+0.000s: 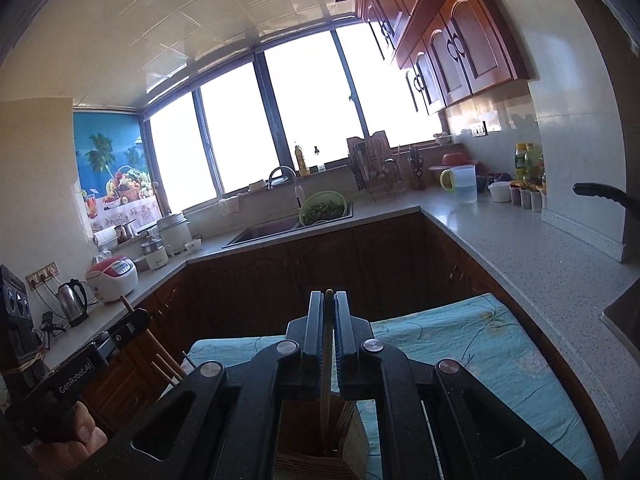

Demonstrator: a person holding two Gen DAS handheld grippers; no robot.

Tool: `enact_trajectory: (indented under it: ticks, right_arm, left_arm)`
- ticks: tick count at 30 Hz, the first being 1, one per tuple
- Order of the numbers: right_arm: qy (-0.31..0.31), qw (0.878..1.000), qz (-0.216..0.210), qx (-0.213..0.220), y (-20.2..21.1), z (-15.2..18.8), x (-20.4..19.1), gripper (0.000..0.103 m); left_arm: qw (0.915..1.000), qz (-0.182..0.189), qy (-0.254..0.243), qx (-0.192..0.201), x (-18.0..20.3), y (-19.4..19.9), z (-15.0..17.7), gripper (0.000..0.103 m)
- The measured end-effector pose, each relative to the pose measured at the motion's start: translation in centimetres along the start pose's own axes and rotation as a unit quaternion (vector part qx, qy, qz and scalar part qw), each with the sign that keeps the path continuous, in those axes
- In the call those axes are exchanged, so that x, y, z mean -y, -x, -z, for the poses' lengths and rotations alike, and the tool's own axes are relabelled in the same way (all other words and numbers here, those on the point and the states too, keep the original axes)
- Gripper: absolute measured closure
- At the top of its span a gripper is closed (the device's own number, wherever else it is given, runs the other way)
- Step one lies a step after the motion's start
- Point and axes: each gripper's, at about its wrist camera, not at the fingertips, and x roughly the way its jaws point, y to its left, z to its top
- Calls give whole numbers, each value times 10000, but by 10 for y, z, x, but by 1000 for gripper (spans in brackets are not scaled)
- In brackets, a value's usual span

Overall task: Organize utensils
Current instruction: 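Lower both chopsticks into the wooden holder and open both grippers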

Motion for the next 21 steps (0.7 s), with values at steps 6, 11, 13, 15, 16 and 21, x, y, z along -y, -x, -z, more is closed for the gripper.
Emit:
enact_trajectory:
  ticks: [6,11,13,15,16,21]
  right_arm:
    - [-160,9993,-23,-344,-12,26,8,98]
    - [-173,9989,56,-424,-15,39,12,98]
    - [-219,9988,43,-437,-15,38,15,98]
    - [-232,9986,59,-463,-16,38,17,98]
    - [-237,9986,63,-475,-17,37,17,98]
    - [-253,9985,60,-485,-17,36,18,98]
  left_arm:
    - [9994,8,51,-339,-3,-20,19,99]
    - [9990,-72,35,-430,-13,-21,24,99]
    - [9990,-92,52,-431,-16,-20,23,98]
    - [9988,-105,99,-457,-18,-20,22,98]
    - [9988,-105,115,-462,-20,-19,22,98]
    - [9988,-126,99,-471,-20,-18,24,98]
